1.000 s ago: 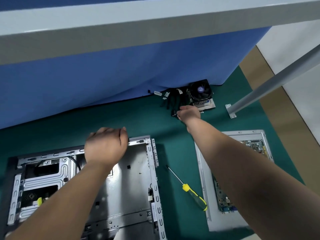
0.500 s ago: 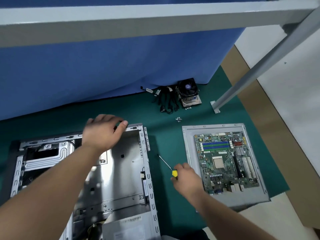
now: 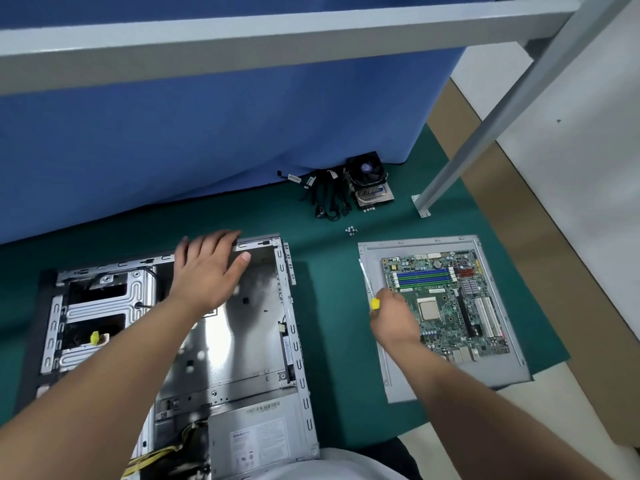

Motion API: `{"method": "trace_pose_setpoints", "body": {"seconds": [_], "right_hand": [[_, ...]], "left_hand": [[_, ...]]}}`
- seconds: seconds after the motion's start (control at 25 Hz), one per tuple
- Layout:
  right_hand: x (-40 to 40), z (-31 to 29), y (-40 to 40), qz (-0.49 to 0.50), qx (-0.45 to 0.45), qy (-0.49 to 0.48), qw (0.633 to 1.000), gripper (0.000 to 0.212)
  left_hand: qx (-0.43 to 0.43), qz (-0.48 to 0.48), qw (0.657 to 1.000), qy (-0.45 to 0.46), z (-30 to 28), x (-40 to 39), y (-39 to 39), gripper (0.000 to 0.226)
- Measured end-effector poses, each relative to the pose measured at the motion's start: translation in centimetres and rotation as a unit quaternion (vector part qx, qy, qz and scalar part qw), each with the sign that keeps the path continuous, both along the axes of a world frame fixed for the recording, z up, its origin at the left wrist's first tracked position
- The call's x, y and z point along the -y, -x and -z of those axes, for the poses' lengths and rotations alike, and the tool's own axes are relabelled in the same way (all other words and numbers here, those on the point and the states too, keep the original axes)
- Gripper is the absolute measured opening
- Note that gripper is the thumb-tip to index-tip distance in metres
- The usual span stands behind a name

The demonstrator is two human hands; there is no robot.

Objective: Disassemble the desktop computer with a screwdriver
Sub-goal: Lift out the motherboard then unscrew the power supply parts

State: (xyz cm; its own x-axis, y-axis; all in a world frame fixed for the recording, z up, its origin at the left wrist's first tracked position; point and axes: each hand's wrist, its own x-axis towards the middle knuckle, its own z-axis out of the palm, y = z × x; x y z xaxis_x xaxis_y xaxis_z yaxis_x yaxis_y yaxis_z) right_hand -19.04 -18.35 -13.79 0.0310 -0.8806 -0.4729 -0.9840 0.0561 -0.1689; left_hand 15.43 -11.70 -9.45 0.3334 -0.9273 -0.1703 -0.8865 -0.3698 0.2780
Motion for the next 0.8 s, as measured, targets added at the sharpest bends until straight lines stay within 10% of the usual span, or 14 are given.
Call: {"method": "trace_pose_setpoints", "body": {"seconds": [0.56, 0.8], "right_hand": [[0.9, -0.4, 0.3, 0.000, -0.052, -0.018, 0.999, 0.045], [-1.0, -7.0, -7.9, -0.179, 0.267, 0.080, 0.943, 0.052]], "left_hand": [[-0.083, -0.038, 0.995, 0.028, -1.1, -0.3, 0.0, 0.057], [-0.015, -0.151, 0.981, 0.117, -2.1, -8.9, 1.3, 0.052]]}}
